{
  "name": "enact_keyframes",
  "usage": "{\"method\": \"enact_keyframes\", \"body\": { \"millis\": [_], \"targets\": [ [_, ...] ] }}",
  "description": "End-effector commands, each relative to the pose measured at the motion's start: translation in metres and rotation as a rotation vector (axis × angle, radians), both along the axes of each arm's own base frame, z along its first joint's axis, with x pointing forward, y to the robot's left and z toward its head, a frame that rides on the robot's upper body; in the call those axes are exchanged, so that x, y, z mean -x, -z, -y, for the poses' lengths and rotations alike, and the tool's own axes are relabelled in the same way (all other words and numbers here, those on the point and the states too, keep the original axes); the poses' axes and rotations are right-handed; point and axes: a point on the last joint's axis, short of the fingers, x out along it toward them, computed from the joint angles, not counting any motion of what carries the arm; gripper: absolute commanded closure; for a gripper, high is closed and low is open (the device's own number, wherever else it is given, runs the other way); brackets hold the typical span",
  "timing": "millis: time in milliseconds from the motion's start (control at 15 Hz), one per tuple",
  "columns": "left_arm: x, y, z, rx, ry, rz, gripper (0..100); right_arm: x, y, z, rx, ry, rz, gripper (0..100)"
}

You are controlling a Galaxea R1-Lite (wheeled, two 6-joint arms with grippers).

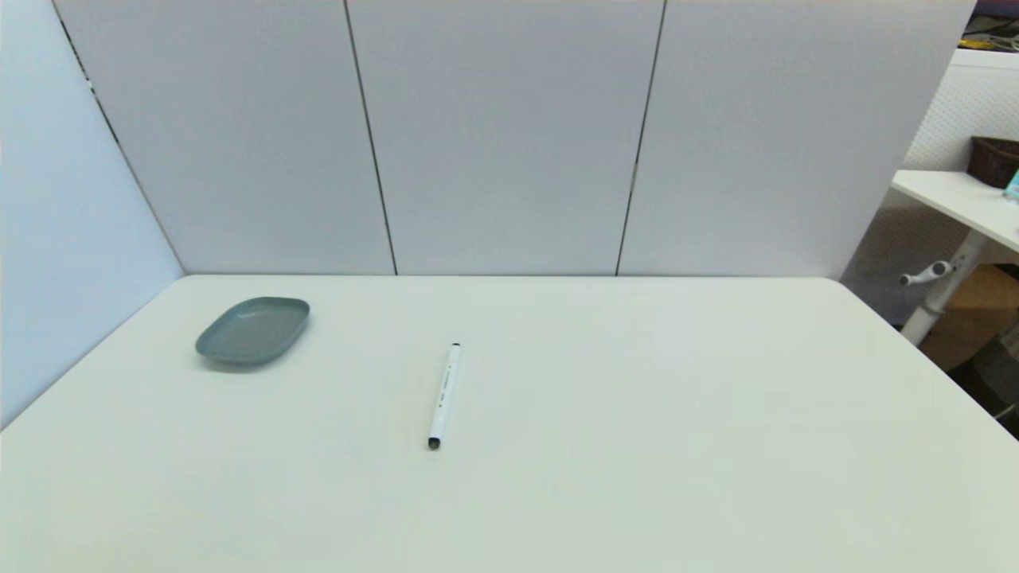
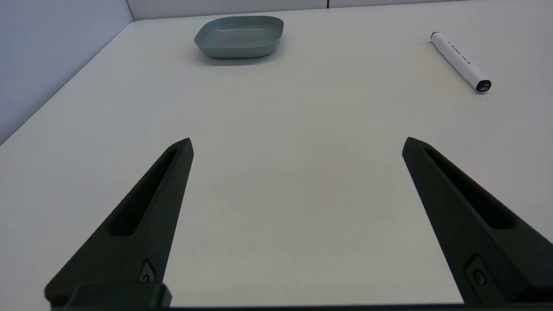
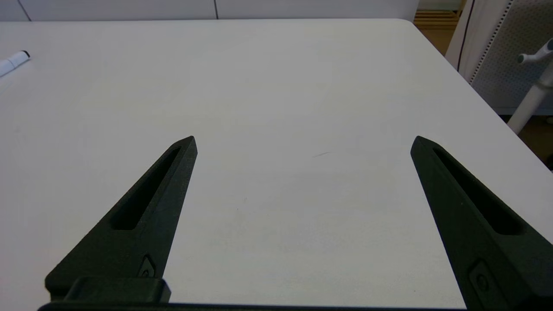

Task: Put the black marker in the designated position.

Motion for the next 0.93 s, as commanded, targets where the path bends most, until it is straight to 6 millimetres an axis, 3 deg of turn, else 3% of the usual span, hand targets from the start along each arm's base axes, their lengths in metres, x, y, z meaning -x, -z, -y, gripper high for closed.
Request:
{"method": "enact_keyframes", "body": {
  "millis": [67,933],
  "targets": [
    [0.0000,0.0000,0.0000,0.000,0.000,0.000,0,0.0000,0.0000,0.0000,0.000,0.000,0.000,0],
    [-0.0016,-0.0063,-0.0008,0.026,-0.035,-0.004,0,0.0000,0.0000,0.0000,0.000,0.000,0.000,0]
  ]
}}
